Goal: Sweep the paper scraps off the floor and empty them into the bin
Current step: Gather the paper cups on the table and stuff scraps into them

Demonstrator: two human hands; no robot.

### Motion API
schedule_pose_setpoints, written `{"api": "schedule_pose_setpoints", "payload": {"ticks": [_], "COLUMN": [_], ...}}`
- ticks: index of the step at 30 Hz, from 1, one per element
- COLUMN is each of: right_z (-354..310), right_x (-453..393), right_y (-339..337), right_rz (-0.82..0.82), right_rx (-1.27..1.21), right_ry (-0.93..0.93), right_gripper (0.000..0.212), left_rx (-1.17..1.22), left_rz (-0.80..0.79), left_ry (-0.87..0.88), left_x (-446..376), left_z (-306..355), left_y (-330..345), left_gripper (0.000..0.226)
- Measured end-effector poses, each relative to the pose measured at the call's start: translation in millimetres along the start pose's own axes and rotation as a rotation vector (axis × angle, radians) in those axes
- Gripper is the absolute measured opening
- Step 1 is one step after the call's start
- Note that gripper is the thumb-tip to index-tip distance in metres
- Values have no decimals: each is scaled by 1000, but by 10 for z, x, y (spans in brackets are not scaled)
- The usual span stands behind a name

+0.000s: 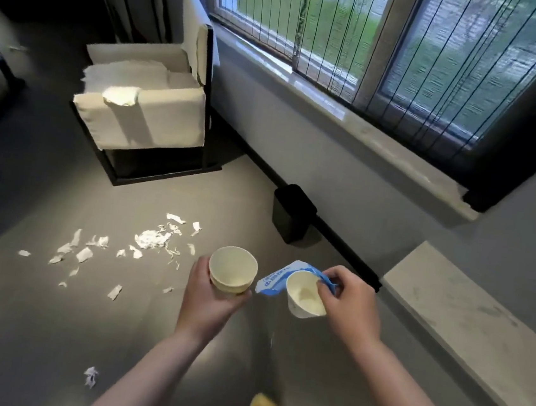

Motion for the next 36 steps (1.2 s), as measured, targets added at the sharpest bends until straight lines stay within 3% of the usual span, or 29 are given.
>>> {"api": "schedule_pose_setpoints", "payload": {"ticks": [5,11,14,20,27,36], "right_z": [-214,-309,-301,-281,-46,443], "right_x": [-895,-1890,-2336,-3081,-3952,-5330], "right_y": [16,222,297,405,420,781], "right_rz": [-6,-11,19,52,69,-46], "right_rx": [-2,38,4,-75,-106,-64], "right_ry": [31,112,207,387,478,491], "right_gripper": [4,8,9,9,12,15], "left_rx": [44,66,35,-7,-50,-120], "left_rz": [-12,-30,-137,-209,-306,-264], "left_ry": [11,-90,-110,-150,-186,-266], "left_x": [-865,-1971,-2580,-3713,-4539,-5634], "left_z": [311,-14,-44,-15,-67,-362], "left_y": [156,223,349,473,995,1753], "left_gripper": [67,76,66,58,56,66]}}
Point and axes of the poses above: each hand's wrist, its own x-axis away from the middle knuckle, its own y-axis out of the palm, z = x × y, the point moved 8 cm from there along -x, towards the middle knuckle, and after that the axes turned 4 degrees about -z, right-handed, at the moved point
